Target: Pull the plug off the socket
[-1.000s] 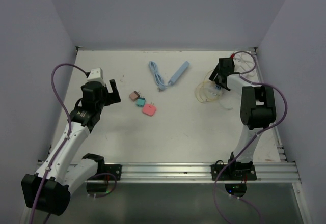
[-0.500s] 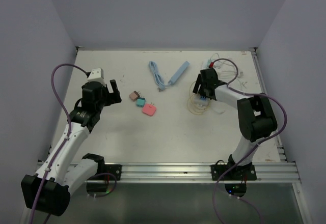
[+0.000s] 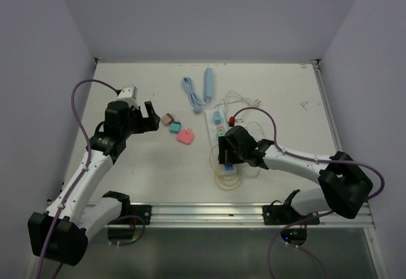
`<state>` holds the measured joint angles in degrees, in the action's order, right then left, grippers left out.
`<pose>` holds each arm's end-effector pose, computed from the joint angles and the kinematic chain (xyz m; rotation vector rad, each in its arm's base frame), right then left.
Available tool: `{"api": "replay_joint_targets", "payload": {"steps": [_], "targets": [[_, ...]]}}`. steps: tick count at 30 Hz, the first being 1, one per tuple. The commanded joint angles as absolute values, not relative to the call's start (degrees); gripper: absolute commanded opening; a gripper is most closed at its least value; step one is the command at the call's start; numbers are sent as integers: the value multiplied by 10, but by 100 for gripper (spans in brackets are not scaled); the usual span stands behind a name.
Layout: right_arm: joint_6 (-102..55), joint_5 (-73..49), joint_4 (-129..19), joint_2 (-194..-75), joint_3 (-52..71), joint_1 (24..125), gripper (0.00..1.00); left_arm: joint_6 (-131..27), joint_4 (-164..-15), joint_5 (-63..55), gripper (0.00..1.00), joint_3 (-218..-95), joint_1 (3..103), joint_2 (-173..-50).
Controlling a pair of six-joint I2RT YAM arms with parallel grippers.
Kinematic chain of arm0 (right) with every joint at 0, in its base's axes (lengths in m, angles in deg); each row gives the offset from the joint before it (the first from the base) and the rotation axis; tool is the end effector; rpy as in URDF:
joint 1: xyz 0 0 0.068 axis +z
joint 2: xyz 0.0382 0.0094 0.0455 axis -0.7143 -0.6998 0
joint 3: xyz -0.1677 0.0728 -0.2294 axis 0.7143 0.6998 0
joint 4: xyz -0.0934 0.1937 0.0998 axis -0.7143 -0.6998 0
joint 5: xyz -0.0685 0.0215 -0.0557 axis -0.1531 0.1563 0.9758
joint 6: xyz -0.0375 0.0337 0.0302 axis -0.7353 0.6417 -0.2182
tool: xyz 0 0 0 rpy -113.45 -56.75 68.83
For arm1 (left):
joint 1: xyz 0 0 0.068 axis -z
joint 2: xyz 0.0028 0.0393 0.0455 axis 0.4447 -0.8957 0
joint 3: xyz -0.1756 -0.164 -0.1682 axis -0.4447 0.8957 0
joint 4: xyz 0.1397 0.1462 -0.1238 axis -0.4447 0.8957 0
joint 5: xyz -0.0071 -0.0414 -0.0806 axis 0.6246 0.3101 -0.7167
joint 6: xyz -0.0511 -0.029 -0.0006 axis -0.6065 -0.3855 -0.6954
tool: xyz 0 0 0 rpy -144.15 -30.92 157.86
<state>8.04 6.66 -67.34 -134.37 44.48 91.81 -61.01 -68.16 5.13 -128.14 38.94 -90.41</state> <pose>0.1781 0.1741 0.2062 -0.0988 2.5190 0.3764 0.1764 -0.0386 0.3053 -0.1616 2.1042 -0.3368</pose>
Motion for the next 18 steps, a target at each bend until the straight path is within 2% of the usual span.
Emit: {"api": "replay_joint_targets", "payload": {"steps": [1, 4, 7, 14, 18], "targets": [[98, 74, -731, -1277, 453, 916, 69, -635, -681, -15, 98, -1306, 397, -921], [85, 83, -739, -1230, 449, 917, 77, -662, -660, -33, 98, -1325, 415, -937], [79, 92, -755, -1197, 447, 917, 79, -692, -640, -12, 98, -1351, 463, -960], [85, 144, -774, -1115, 490, 916, 80, -781, -637, 28, 98, -1387, 599, -1028], [148, 219, -794, -1058, 522, 909, 74, -805, -627, 59, 97, -1441, 661, -1087]]}}
